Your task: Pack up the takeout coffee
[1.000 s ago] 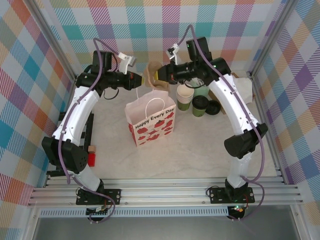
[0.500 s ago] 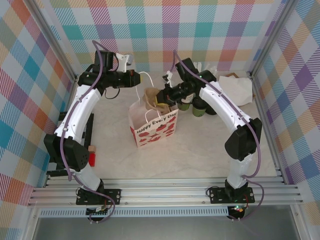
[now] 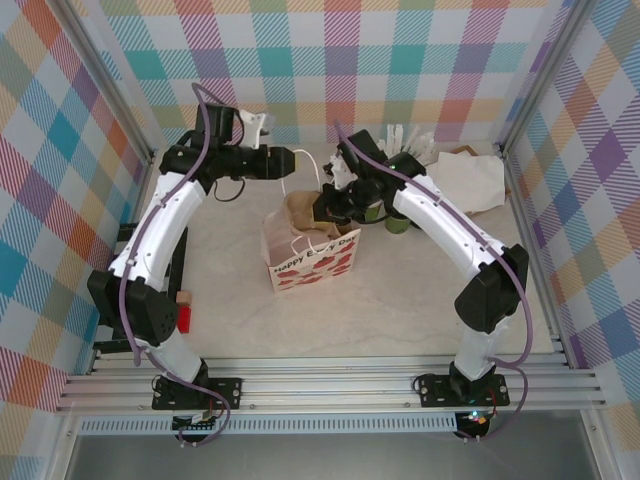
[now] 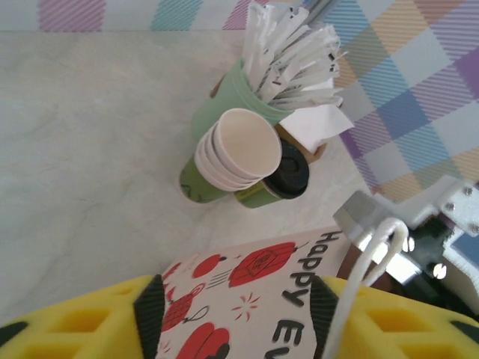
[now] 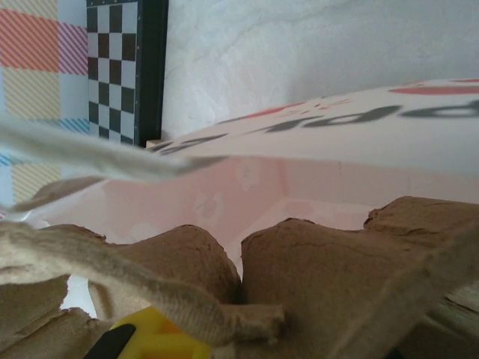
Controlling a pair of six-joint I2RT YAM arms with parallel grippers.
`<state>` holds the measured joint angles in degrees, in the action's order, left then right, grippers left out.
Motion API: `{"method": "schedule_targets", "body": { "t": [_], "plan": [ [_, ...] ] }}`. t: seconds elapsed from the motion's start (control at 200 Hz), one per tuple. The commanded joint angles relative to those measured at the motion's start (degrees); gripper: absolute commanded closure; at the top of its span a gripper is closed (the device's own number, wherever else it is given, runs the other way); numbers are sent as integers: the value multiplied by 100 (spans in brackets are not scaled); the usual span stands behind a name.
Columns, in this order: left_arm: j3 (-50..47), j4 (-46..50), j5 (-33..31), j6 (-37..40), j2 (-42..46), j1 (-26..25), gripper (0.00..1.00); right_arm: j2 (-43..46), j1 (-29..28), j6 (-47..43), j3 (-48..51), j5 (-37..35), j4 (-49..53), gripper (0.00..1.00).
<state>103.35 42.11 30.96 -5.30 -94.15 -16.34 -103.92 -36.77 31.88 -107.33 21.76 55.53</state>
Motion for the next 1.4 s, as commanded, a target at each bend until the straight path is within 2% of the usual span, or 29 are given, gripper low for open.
{"method": "schedule_targets", "body": {
  "t": [0.0, 0.065, 0.115, 0.28, 0.345, 0.43, 0.51, 0.615, 0.72, 0.875, 1.0, 1.12, 1.395],
  "plan": [
    [-425, 68, -630, 644, 1258, -27, 32, 53, -5, 148, -168, -365, -109, 100],
    [-1002, -102, -861, 851, 1949, -79, 23, 56, -7, 172, -181, -368, -92, 100],
    [-1331, -51, -966, 1033, 2410, -248, 22, 53, 1, 188, -198, -349, -87, 100],
    [-2581, -135, -1625, 1847, 3612, -1366, 19, 47, -5, 239, -242, -304, -61, 100],
    [-3010, -467, -1393, 2166, 3890, -1470, 19, 56, -5, 233, -243, -321, -49, 100],
    [-3513, -1033, -911, 3030, 4107, -1623, 20, 60, -5, 240, -245, -321, -63, 100],
    [-3598, -1376, -912, 3649, 3985, -1732, 26, 71, -12, 247, -245, -338, -85, 100],
    [-3147, -1048, -709, 4407, 3415, -1877, 38, 80, -23, 249, -247, -378, -82, 100],
    [-2918, -832, -731, 5219, 2980, -2260, 39, 71, -32, 239, -238, -434, -69, 100],
    [-2784, -660, -1881, 6130, 2561, -2947, 42, 91, -49, 247, -217, -470, -149, 100],
    [-2827, -810, -2682, 6666, 2355, -3311, 46, 79, -60, 249, -242, -462, -198, 100],
    [-2850, -924, -3048, 6981, 2284, -3356, 46, 89, -62, 216, -247, -453, -206, 100],
    [-2625, -470, -3563, 7258, 2118, -3257, 48, 82, -67, 193, -266, -410, -258, 100]
  ]
}}
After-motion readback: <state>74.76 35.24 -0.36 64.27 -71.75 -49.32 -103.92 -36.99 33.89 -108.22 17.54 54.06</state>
